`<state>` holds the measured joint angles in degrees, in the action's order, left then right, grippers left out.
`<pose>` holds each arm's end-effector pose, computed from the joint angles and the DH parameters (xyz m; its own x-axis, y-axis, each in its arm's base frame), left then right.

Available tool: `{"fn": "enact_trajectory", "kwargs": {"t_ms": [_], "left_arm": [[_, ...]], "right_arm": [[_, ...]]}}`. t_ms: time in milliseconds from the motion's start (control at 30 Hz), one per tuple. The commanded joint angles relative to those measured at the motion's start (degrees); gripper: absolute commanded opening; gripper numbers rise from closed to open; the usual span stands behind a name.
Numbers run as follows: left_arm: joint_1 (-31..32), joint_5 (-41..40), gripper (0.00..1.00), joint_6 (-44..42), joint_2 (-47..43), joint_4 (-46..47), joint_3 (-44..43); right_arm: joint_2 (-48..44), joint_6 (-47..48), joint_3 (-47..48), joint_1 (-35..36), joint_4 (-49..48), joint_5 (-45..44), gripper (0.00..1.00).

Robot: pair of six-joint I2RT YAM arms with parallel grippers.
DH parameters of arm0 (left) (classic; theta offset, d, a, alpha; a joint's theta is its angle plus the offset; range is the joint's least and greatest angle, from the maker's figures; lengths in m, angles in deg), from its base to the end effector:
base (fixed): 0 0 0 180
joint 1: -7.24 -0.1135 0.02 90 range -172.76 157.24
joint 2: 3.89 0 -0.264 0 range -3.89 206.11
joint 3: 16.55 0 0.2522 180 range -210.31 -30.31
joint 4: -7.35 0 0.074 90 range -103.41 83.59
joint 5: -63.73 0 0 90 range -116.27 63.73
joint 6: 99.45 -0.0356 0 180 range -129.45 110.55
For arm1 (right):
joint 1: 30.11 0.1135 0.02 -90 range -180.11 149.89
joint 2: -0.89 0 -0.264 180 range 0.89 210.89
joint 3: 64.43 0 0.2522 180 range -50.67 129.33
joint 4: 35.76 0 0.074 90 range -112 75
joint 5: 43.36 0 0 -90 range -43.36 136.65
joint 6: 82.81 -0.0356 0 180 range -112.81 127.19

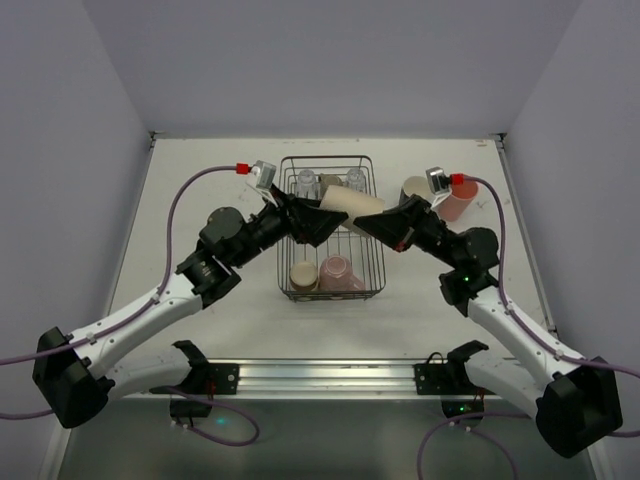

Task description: Unload the cups from the dish rack

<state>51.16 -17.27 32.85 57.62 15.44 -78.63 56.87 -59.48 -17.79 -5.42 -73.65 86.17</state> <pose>0.1792 -0.1803 0.3645 -0.4558 -0.4839 -0.7471 0.6621 0.3766 -0.6479 0.1816 0.1084 0.3399 -0.5903 0.5081 -0.6272 -0.7275 0.0017 0.6861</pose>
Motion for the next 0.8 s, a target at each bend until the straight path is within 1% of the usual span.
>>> {"fn": "enact_trajectory", "kwargs": {"t_ms": [0,33,67,100,133,167,200,233,267,300,333,367,433,467,533,667,767], "left_arm": [[0.2,-4.1,0.99,-6.4,-3.5,-7.5,-2.5],[0.2,-5.7,1.0,-7.4,-4.0,-11.7,-3.1],[0.2,-7.7,1.0,-9.6,-5.1,-13.5,-4.2],[0.2,-8.5,1.0,-10.8,-5.5,-15.4,-4.9],[0.2,-8.6,1.0,-11.9,-6.0,-19.3,-5.6],[0.2,-9.6,1.0,-14.2,-6.8,-21.0,-6.0],[0.2,-11.3,1.0,-15.3,-7.4,-23.5,-6.7],[0.2,-11.7,1.0,-16.5,-7.8,-28.0,-7.1],[0.2,-12.0,1.0,-19.0,-8.8,-30.1,-7.4],[0.2,-13.0,1.0,-20.4,-9.2,-32.5,-7.8],[0.2,-13.6,1.0,-21.6,-9.6,-37.0,-8.0],[0.2,-14.5,1.0,-23.7,-10.3,-39.1,-8.0],[0.2,-16.7,1.0,-26.3,-11.0,-44.7,-8.0],[0.2,-18.3,1.0,-26.9,-11.1,-46.2,-8.2],[0.2,-19.5,1.0,-28.7,-11.0,-49.2,-7.9],[0.2,-23.0,1.0,-29.2,-10.9,-48.9,-4.3],[0.2,-23.3,1.0,-29.6,-10.5,-47.5,-2.3]], "right_arm": [[-1.8,5.8,3.0,-0.7,10.1,-5.2,0.0],[-2.6,8.4,5.1,-0.6,15.0,-7.3,0.0],[-4.5,13.2,6.1,-0.6,24.1,-8.5,0.0],[-5.3,15.7,7.4,-0.6,29.0,-9.8,0.0],[-6.0,18.7,10.7,-0.7,34.7,-11.6,0.0],[-6.5,24.6,12.5,-0.7,45.6,-16.4,0.0],[-6.9,27.4,14.4,-0.8,50.5,-18.8,0.0],[-6.7,30.4,18.5,-0.9,56.3,-21.7,0.0],[-6.2,35.3,20.3,-1.4,65.8,-28.0,0.0],[-4.8,37.2,21.9,-1.7,69.5,-31.0,0.0],[-3.9,38.9,24.6,-2.5,73.2,-33.5,0.0],[-2.7,41.6,25.8,-4.2,79.3,-36.0,0.0],[1.7,43.9,29.1,-6.7,84.5,-41.3,0.0],[3.4,45.5,29.9,-7.4,88.2,-42.5,0.0],[8.1,47.3,32.2,-8.7,90.4,-43.6,0.0],[16.7,49.5,37.2,-9.2,96.7,-45.6,0.0],[23.1,50.6,40.8,-9.2,100.3,-46.1,0.0]]}}
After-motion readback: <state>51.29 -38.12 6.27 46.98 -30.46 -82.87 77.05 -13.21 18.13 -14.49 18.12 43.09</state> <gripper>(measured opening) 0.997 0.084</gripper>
